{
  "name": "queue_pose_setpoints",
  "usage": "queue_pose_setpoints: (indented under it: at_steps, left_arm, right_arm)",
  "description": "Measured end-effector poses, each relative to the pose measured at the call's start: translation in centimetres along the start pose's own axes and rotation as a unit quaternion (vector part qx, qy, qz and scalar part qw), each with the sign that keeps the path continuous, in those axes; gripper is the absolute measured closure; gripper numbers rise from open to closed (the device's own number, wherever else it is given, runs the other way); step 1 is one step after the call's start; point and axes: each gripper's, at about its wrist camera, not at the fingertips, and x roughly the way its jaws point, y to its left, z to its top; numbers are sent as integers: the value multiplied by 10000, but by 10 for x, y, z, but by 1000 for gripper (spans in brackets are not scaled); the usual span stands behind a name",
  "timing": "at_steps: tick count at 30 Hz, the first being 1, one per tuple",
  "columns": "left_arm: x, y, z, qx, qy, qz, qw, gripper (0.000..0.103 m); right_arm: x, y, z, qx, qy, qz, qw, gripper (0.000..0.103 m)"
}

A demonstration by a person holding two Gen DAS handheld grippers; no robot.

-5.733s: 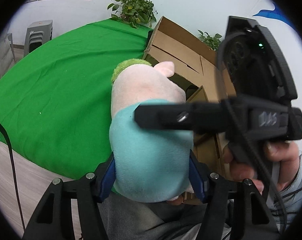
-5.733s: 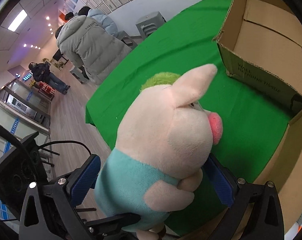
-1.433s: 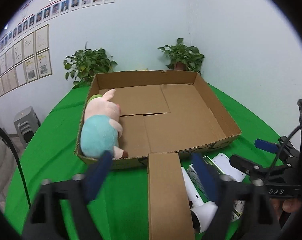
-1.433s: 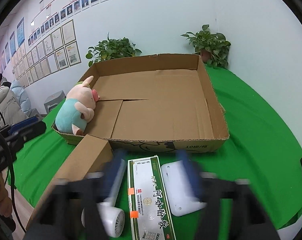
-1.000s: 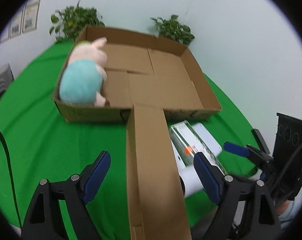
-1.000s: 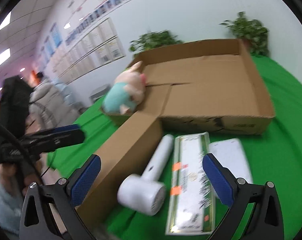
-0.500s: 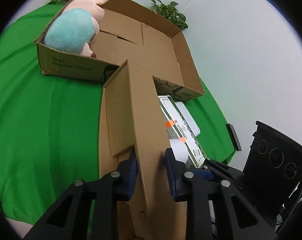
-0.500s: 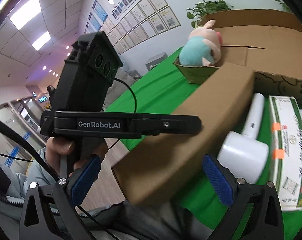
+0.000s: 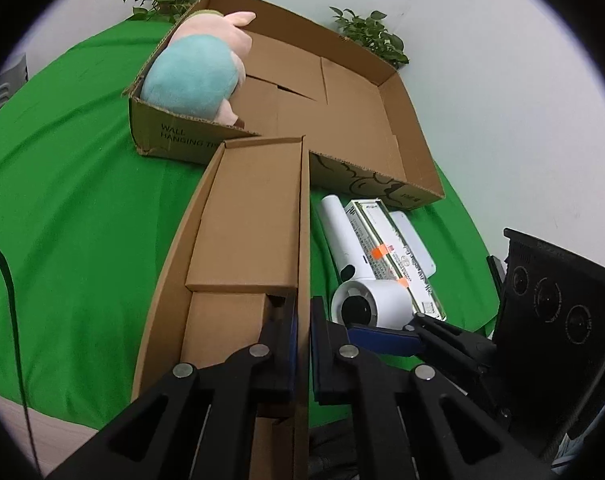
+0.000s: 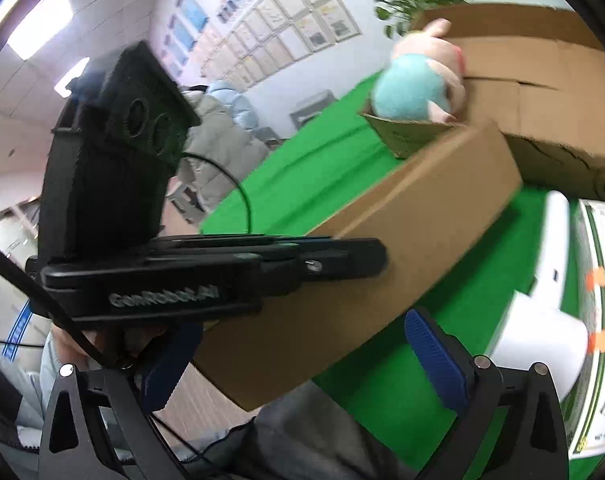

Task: Organize objects
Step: 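Grasp the long cardboard insert with the left gripper and lift it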

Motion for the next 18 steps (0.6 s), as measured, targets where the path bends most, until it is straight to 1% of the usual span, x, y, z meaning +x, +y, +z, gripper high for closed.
queue_pose_setpoints:
  at_steps: [1,2,3,4,7,8,9,10,11,12,13,15,16,18]
  left_arm:
    - [1,-1,0,24,31,-12,10000,98]
    - [0,-2,0,32,39,-119,9999,98]
    - [-3,-5,-1,54,-5,-248,9997,97]
    - [-6,-8,0,116,-61,-289,9995,95]
    - [-21,-16,2,348,-316,-232,9986,91]
    - [-24,-16,3,379,-361,-197,9984,88]
    - [-27,-14,4,404,-388,-89,9984,79]
    - [-29,-12,4,427,-398,49,9983,66]
    - [-30,-8,3,441,-406,225,9980,61]
    - [-31,-3,3,435,-407,392,9975,56]
    - [-31,3,1,411,-383,500,9972,56]
    - [-24,15,-4,317,-236,653,9971,56]
    - [-20,21,-7,257,-141,671,9973,56]
    - [-10,30,-15,123,85,637,9979,58]
  right_arm:
    - [-1,-3,-2,44,22,-92,9999,2]
    - [-2,-8,-5,115,36,-162,9998,2]
    - [-4,-14,-7,219,47,-205,9995,2]
    - [-6,-17,-10,297,50,-235,9993,3]
    - [-13,-22,-14,376,-17,-459,9982,5]
    - [-14,-22,-14,369,-35,-515,9980,7]
    - [-14,-22,-14,371,-35,-562,9977,10]
    - [-13,-21,-13,355,-22,-667,9971,11]
    - [-11,-19,-14,319,-17,-770,9965,15]
    - [-9,-17,-14,270,-11,-881,9957,22]
    - [-7,-15,-14,215,12,-973,9950,25]
    - [-2,-10,-15,109,98,-1182,9929,40]
    - [2,-9,-16,77,143,-1291,9915,44]
    - [8,-11,-16,149,197,-1266,9916,51]
